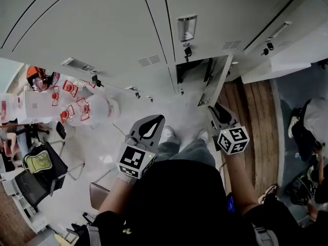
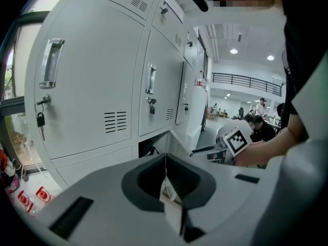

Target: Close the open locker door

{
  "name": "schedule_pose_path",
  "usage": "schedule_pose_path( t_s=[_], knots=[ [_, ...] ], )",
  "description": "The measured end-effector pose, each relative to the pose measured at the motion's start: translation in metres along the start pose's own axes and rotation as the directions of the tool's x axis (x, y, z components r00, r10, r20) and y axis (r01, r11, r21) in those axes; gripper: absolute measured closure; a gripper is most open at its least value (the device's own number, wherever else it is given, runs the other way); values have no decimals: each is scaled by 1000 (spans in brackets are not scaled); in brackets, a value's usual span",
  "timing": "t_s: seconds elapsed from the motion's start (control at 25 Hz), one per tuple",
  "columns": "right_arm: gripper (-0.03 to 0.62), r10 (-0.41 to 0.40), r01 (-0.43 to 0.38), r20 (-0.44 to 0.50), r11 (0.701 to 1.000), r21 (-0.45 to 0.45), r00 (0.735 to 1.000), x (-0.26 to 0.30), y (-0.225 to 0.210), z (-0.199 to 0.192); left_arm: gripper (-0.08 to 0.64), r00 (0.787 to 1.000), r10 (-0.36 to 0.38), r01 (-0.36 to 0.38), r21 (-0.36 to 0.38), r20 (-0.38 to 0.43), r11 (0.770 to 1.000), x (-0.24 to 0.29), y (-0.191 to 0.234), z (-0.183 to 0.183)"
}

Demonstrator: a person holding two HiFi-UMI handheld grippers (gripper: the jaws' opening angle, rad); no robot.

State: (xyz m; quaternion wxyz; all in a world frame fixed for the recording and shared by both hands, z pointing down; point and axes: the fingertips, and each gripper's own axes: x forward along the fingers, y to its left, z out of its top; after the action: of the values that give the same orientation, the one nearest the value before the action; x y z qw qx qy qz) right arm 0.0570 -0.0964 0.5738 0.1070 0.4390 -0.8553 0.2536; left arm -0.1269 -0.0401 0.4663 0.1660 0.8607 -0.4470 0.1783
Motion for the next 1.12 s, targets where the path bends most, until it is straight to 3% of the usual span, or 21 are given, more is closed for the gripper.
schedule_pose_path(
  t_s=[0.48, 1.12],
  knots=[
    [454, 29, -27, 33, 998, -60, 999, 79, 37, 22, 537, 999, 36, -36, -17, 20, 999, -25, 53, -14],
    [454, 136, -134, -4, 973, -187, 991, 163, 46, 41, 537, 979, 206, -205, -127, -10, 970, -56, 74, -38]
  ],
)
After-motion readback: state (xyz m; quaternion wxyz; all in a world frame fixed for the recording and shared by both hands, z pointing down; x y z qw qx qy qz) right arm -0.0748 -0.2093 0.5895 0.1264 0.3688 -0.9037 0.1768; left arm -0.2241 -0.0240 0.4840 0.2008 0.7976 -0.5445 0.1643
